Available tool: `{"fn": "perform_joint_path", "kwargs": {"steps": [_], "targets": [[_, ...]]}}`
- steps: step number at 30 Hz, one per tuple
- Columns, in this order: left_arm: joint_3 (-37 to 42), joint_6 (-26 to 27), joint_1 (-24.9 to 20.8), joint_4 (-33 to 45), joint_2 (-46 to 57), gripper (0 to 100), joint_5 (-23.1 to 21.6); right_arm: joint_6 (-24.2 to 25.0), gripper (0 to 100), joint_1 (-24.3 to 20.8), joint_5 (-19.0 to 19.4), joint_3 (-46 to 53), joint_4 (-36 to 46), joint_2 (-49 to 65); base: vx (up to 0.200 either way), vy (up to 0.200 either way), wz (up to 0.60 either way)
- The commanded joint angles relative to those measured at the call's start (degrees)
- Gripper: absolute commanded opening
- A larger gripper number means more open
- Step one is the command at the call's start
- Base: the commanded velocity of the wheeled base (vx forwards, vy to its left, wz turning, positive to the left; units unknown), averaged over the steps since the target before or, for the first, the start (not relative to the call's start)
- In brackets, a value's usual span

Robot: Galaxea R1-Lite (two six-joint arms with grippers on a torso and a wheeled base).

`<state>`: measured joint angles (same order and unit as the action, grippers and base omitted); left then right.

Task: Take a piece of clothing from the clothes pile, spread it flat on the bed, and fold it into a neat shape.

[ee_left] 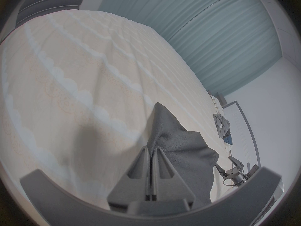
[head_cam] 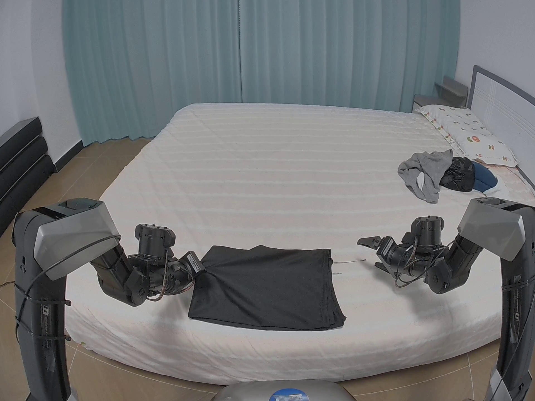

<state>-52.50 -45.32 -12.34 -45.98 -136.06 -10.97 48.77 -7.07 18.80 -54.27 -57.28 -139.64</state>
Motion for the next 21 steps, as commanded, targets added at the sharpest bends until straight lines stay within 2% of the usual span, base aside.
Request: {"fn": "perform_joint_path", "kwargs": {"steps": [1, 5, 6, 18, 21], "targets": [[0.12, -0.03, 0.12, -0.07, 0.00, 0, -0.01, 0.00, 100, -0.05, 0.01, 0.04, -0.02, -0.01, 0.000, 0.000, 0.00], [0.12, -0.03, 0.12, -0.07, 0.00, 0, -0.01, 0.00, 100, -0.05, 0.01, 0.04, -0.02, -0.01, 0.000, 0.000, 0.00], [0.12, -0.03, 0.12, -0.07, 0.00, 100, -0.01, 0.00, 100, -0.05, 0.01, 0.04, -0.02, -0.01, 0.000, 0.000, 0.00], [0.30, -0.11, 0.38, -0.16, 0.18, 100, -0.01, 0.00, 100, -0.14, 0.01, 0.48, -0.02, 0.16, 0.000, 0.000, 0.00], [1.35, -1.52, 0.91, -0.16, 1.50, 100, 0.16, 0.00, 100, -0.84, 0.01, 0.75, -0.02, 0.16, 0.000, 0.000, 0.00]]}}
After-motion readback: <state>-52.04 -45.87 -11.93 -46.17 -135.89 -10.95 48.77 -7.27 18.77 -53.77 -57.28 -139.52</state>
